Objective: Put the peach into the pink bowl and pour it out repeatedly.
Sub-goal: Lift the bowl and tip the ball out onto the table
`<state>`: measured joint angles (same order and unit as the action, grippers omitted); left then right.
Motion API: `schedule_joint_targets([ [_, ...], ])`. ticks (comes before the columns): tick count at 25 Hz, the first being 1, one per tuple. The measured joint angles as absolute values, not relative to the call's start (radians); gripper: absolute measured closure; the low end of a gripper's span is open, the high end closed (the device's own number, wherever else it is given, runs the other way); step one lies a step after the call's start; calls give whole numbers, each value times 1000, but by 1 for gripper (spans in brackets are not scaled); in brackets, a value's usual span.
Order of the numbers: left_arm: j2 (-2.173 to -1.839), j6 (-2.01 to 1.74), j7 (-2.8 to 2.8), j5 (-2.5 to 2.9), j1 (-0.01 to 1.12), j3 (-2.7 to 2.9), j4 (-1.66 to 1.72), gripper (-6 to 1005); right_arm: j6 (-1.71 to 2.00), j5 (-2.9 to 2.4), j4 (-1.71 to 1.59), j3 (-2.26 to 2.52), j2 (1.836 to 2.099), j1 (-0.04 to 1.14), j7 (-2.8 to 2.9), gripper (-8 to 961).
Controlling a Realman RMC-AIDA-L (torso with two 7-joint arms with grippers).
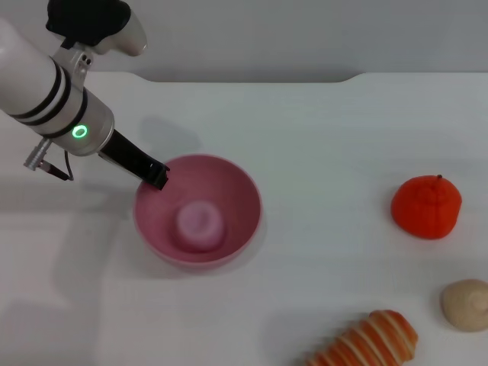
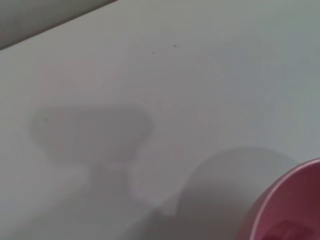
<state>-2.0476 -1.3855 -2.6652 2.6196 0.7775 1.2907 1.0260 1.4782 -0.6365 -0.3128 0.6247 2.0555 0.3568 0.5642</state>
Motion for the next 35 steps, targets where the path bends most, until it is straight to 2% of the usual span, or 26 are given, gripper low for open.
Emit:
schedule_joint_targets([
  [35,-2053,-1343,-2666,2619,755,1288,1023,884,1468,-646,-299,628,2056,376,563,496],
])
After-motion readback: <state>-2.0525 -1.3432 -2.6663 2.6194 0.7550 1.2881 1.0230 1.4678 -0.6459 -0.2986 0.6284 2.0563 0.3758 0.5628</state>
